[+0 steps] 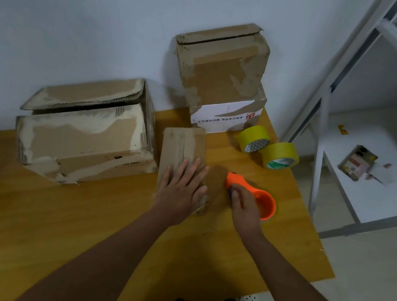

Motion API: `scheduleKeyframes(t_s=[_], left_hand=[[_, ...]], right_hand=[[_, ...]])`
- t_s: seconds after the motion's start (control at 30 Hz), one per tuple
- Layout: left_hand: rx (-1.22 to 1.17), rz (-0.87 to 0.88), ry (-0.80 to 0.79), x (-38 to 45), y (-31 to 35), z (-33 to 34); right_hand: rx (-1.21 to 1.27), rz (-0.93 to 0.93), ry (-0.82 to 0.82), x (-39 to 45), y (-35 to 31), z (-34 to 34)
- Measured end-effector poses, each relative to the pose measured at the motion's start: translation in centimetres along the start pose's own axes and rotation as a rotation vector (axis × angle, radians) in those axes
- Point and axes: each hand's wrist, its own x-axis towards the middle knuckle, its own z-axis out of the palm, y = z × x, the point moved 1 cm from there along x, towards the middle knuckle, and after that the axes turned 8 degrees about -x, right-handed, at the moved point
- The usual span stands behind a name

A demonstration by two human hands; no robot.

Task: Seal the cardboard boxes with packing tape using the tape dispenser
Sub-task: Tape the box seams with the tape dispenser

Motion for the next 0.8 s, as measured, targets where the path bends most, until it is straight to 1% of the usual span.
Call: scheduleKeyframes(t_s=[0.07, 0.1, 0.17, 0.2, 0.4, 0.53, 0.67, 0.73, 0.8], left_hand=[[0.004, 0.002, -0.002, 0.0, 0.1, -0.2], [0.005, 0.001, -0.005, 0.0, 0.2, -0.2], [-0.003, -0.003, -0.009, 0.0, 0.2, -0.3], [-0.007, -0.005, -0.009, 0.0, 0.2, -0.3], [-0.035, -0.008, -0.020, 0.1, 0.0, -0.1], [-0.027, -0.008, -0.009, 0.1, 0.0, 0.0], [-0.015, -0.004, -0.018, 0.0, 0.0, -0.2], [-0.063, 0.000, -0.034, 0.1, -0.1, -0.5], [-0.216, 0.000, -0.050, 0.1, -0.2, -0.9]], right_hand=[[0.385, 0.221, -0.194, -0.5, -1.8, 0.9], [0.499, 0.289, -0.271, -0.7, -2.3, 1.1], [0.568, 0.322, -0.360, -1.1, -2.8, 1.0], [0.577, 0.325, -0.374, -1.2, -2.8, 0.7], [0.597, 0.365, -0.344, -1.7, -2.0, 0.5], [0.567, 0.333, -0.328, -1.7, -1.9, 0.2], [0.479, 0.269, -0.333, -1.9, -1.9, 0.0], [0.457, 0.254, -0.317, -2.0, -2.1, 0.5], [0.415, 0.236, -0.279, -2.2, -2.4, 0.9]])
